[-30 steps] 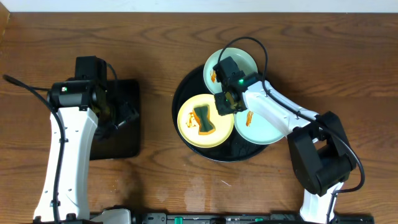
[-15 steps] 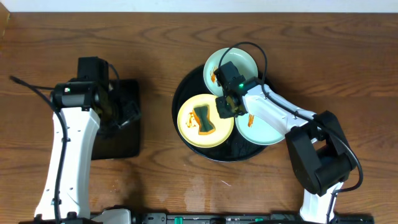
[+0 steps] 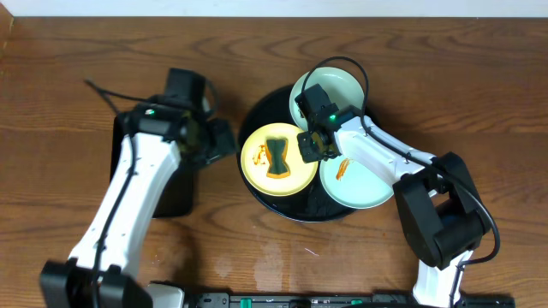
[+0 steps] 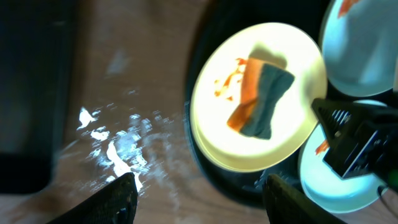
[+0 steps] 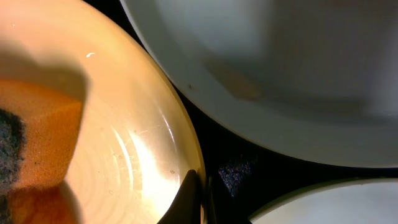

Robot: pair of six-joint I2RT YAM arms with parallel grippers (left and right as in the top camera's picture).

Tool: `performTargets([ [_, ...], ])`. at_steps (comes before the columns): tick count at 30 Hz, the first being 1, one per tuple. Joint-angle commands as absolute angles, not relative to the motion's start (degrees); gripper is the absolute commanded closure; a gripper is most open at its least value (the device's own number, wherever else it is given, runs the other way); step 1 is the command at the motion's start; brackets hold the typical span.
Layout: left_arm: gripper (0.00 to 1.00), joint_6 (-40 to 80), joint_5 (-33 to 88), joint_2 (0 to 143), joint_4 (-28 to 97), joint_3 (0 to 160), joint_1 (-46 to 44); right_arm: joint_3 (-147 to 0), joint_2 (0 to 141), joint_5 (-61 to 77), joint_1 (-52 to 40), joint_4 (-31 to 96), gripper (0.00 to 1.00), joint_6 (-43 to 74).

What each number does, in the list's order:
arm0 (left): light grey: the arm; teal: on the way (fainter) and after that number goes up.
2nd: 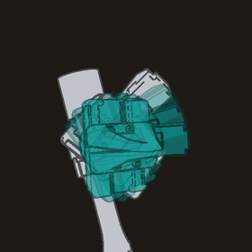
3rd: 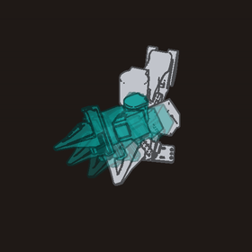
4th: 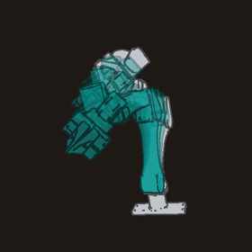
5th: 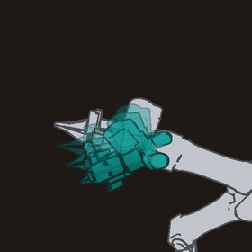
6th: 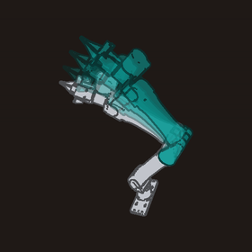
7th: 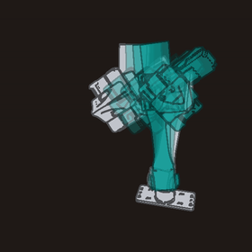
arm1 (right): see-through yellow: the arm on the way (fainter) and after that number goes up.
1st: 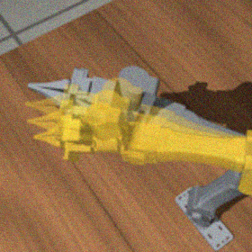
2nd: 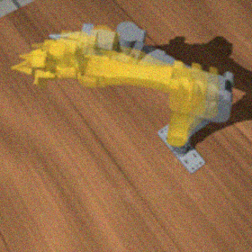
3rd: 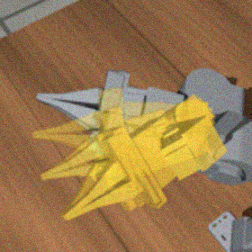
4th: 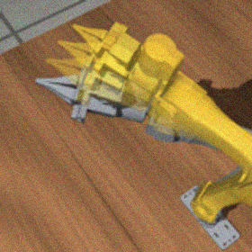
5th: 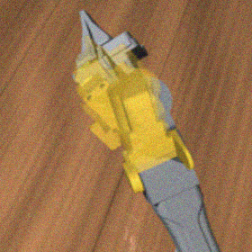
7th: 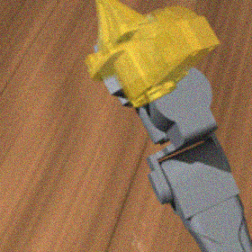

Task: Clean dirty plates on tray and stack at the side
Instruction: 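Move the left gripper to the sponge on the cream plate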

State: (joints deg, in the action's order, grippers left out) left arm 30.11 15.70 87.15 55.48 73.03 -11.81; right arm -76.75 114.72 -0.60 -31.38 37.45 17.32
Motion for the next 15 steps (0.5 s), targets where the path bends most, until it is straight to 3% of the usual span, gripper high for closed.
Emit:
performTargets([
  [1,0.34,30.52,16.10,91.57,52.88,72.36,-15.31,-76.44,115.46,0.49,-31.97,37.65,0.98,17.32],
  [15,0.33,18.83,20.58,104.29,42.11,72.38,-20.34,-76.44,115.46,1.15,-31.86,39.03,0.99,16.21],
])
